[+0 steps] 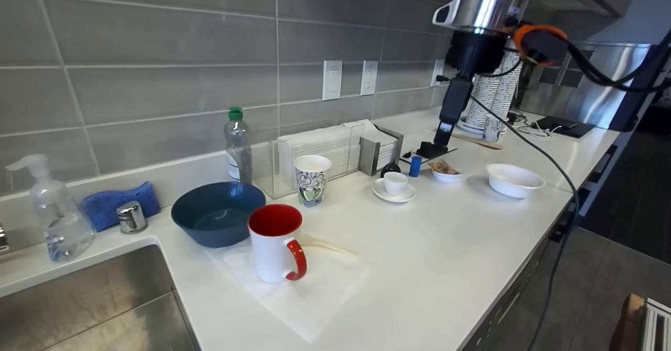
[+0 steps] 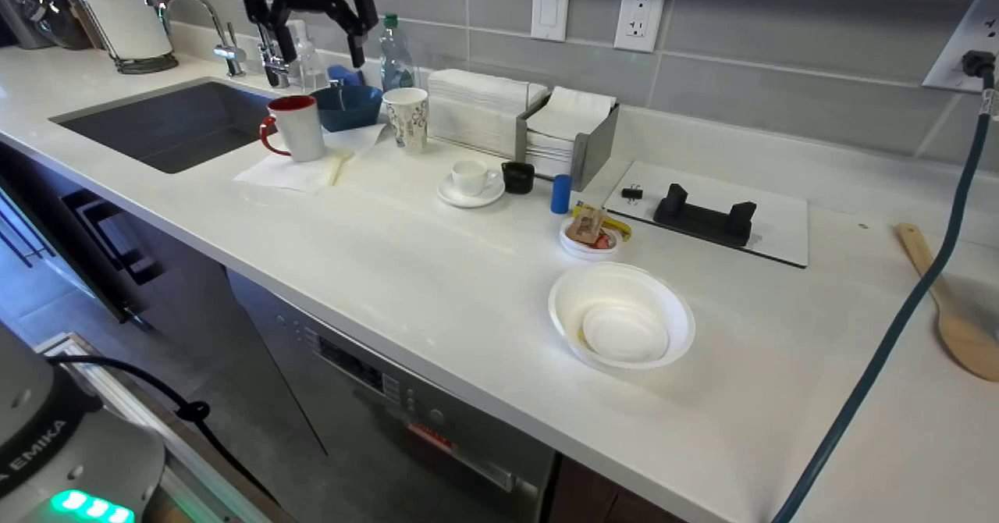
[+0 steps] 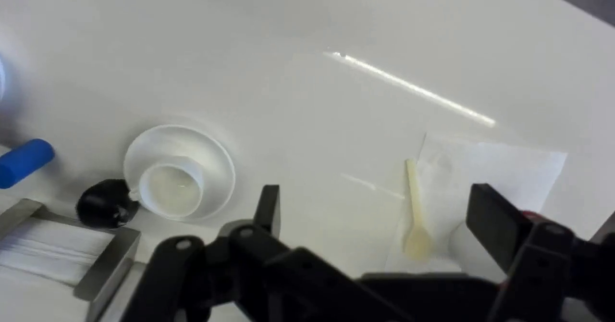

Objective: Slide the paper towel with a cup on it to the right

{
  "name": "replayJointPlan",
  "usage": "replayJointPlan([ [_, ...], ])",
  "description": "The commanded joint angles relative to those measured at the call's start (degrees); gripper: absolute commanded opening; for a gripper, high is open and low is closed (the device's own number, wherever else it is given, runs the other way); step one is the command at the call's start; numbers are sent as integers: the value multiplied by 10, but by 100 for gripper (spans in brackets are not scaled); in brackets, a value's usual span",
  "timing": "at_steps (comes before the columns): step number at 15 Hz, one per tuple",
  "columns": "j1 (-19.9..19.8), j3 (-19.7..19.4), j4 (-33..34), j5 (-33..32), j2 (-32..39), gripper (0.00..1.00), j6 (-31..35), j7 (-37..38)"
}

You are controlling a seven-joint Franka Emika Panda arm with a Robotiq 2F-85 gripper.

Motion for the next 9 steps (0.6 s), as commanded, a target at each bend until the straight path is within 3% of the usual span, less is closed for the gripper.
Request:
replayJointPlan([
  [1, 31, -6, -41, 15, 52, 100, 49, -94],
  [4, 53, 3, -73, 13, 98, 100, 127, -164],
  [5, 37, 6, -60, 2, 73, 100, 85, -118],
  [9, 45, 12, -71, 3, 103, 100, 119, -147],
])
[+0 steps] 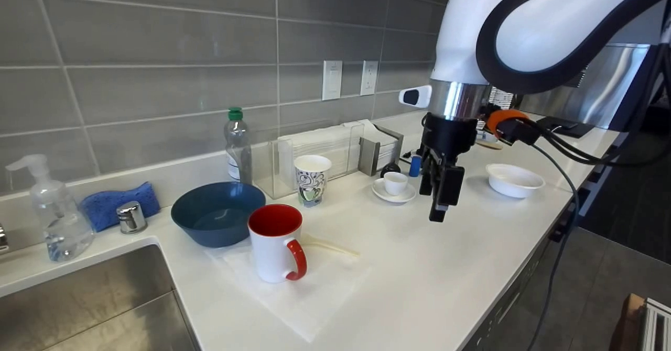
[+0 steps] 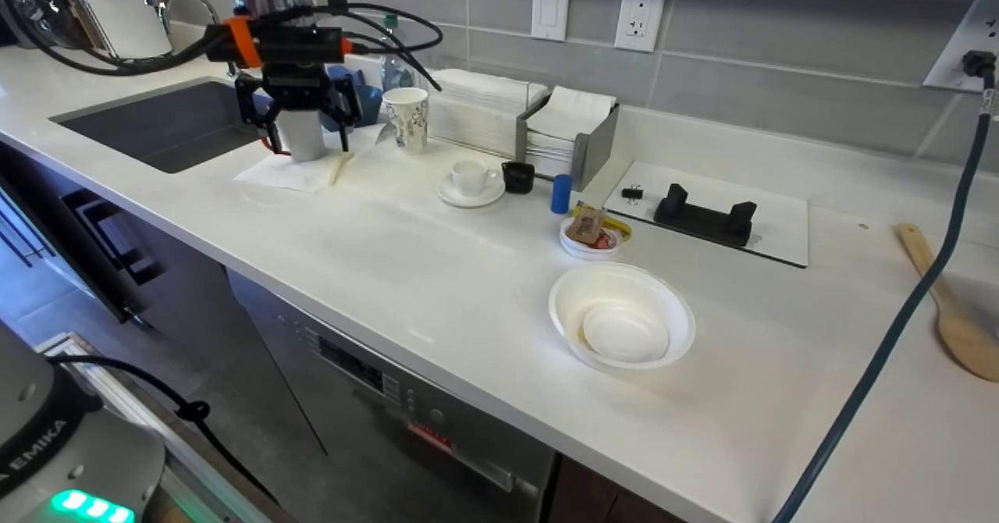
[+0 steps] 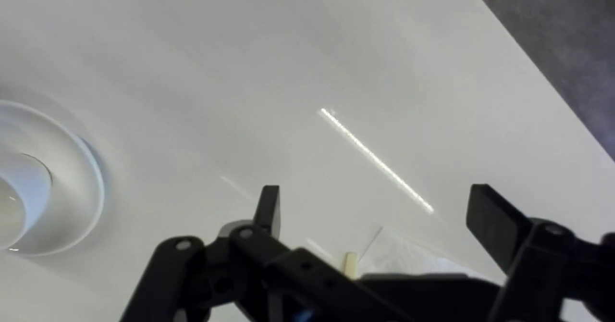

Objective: Slide the paper towel with a cup on it to the right

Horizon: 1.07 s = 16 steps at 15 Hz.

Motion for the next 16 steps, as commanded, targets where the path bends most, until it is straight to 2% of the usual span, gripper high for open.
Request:
replayJointPlan([
  [1, -6, 6, 1, 2, -1, 100, -1, -3],
  [3, 3, 17, -2, 1, 16, 100, 34, -4],
  [7, 17, 41, -15, 6, 48, 100, 158, -2],
  [9, 31, 44, -21, 44, 71, 100, 215, -26],
  [11, 41, 52, -29, 72, 94, 74, 285, -37],
  [16, 75, 85, -16, 222, 171, 38, 402, -118],
])
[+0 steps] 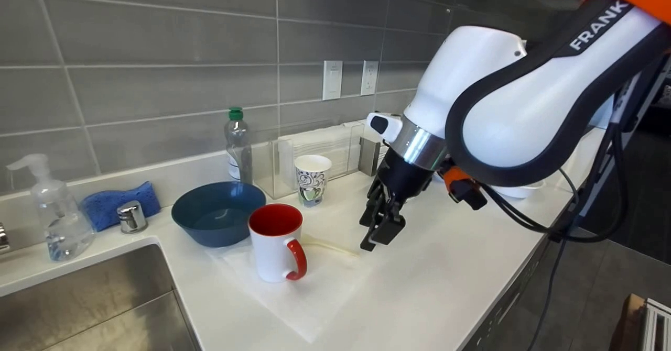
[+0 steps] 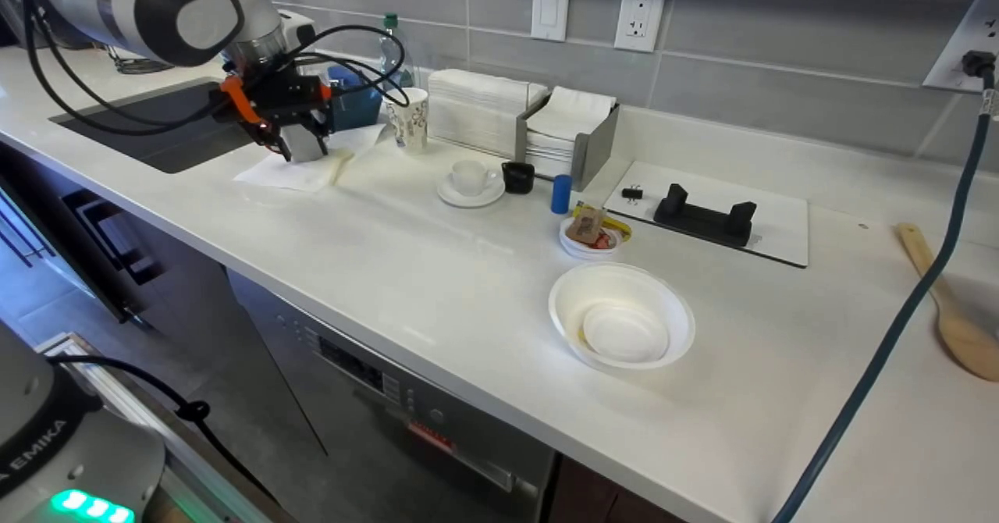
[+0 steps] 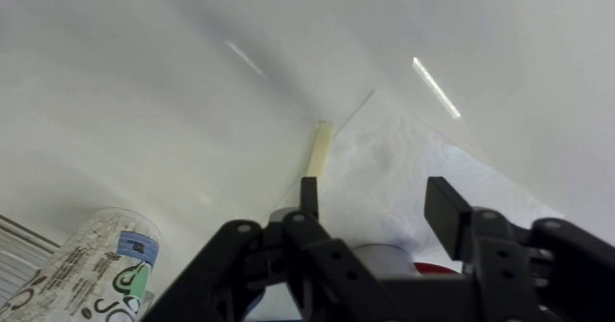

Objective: Slide the paper towel with a cup on it to the right

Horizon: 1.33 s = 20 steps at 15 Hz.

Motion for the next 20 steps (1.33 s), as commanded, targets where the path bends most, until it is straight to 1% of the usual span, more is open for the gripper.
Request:
replayJointPlan([
  [1, 21, 33, 19, 125, 59, 30, 84, -76],
  [2, 18, 56, 30, 167, 72, 24, 103, -110],
  [3, 9, 76, 38, 192, 83, 17, 121, -125],
  [4, -8, 108, 54, 227, 92, 9, 128, -156],
  [5, -23, 132, 65, 243, 102, 3, 137, -174],
  [6, -42, 160, 79, 263, 111, 0, 138, -195],
  [7, -58, 176, 87, 271, 124, 0, 144, -205],
  [8, -85, 207, 100, 290, 132, 0, 138, -227],
  [10, -129, 241, 109, 302, 156, 0, 137, -258],
  [11, -148, 250, 107, 302, 166, 0, 140, -266],
  [14, -221, 293, 105, 307, 194, 0, 137, -299],
  [16, -259, 310, 97, 292, 208, 0, 126, -320],
  [17, -225, 285, 93, 285, 189, 1, 128, -288],
  [18, -241, 297, 95, 285, 192, 1, 127, -296],
  [20, -250, 303, 95, 285, 193, 1, 126, -301],
])
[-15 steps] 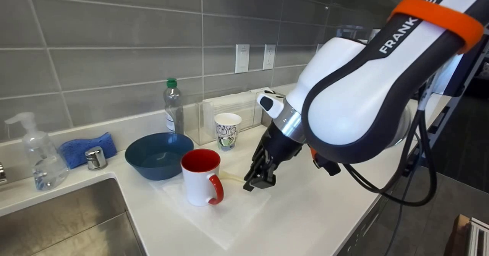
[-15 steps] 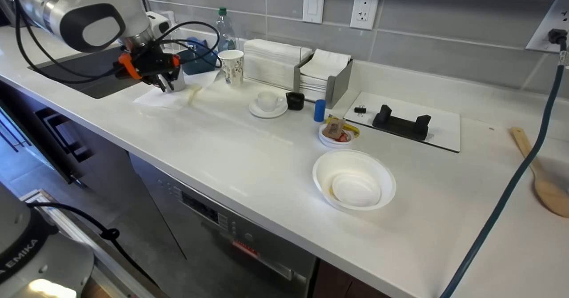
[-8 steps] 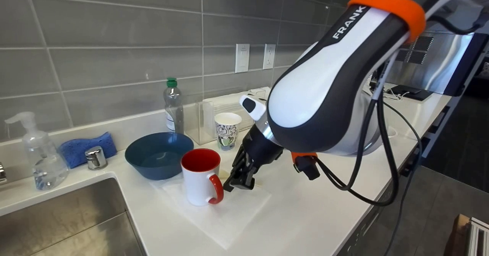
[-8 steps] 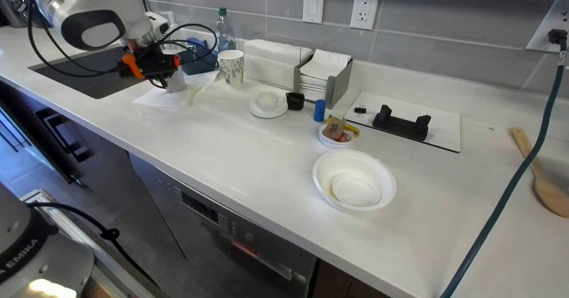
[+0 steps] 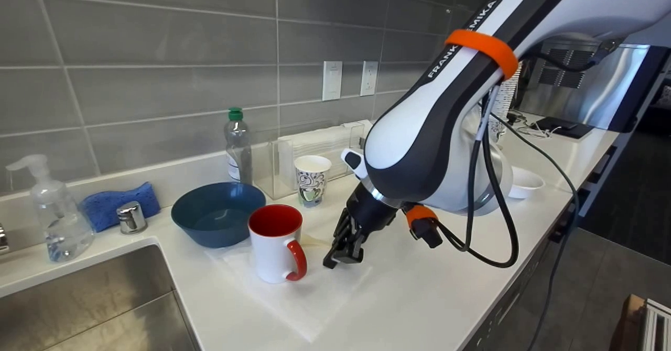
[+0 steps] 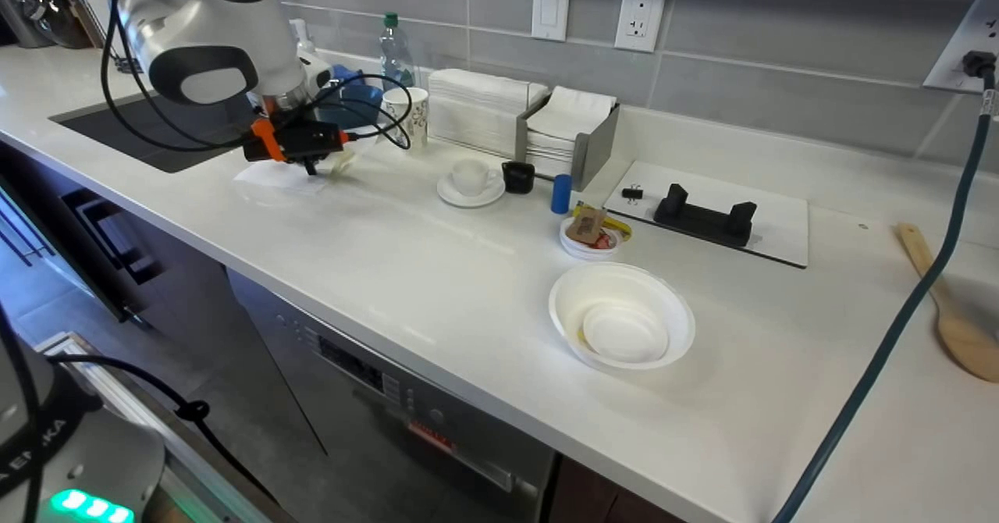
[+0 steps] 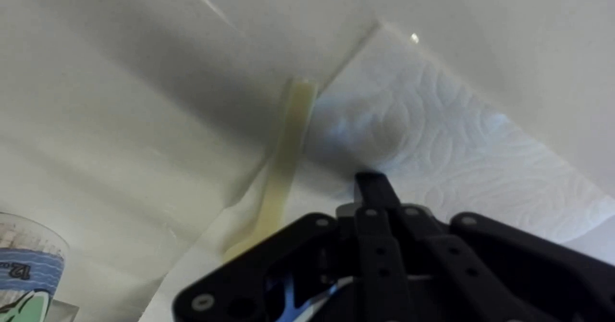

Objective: Slide the paper towel with a cup on it to the right

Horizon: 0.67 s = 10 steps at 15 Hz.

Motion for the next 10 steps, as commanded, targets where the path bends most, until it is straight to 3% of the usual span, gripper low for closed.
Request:
replayJointPlan([
  [1, 0, 0, 0, 0, 0, 1, 0, 0],
  [5, 0, 0, 0, 0, 0, 0, 0, -1],
  [10, 34, -50, -32, -13, -17, 0, -26, 19],
])
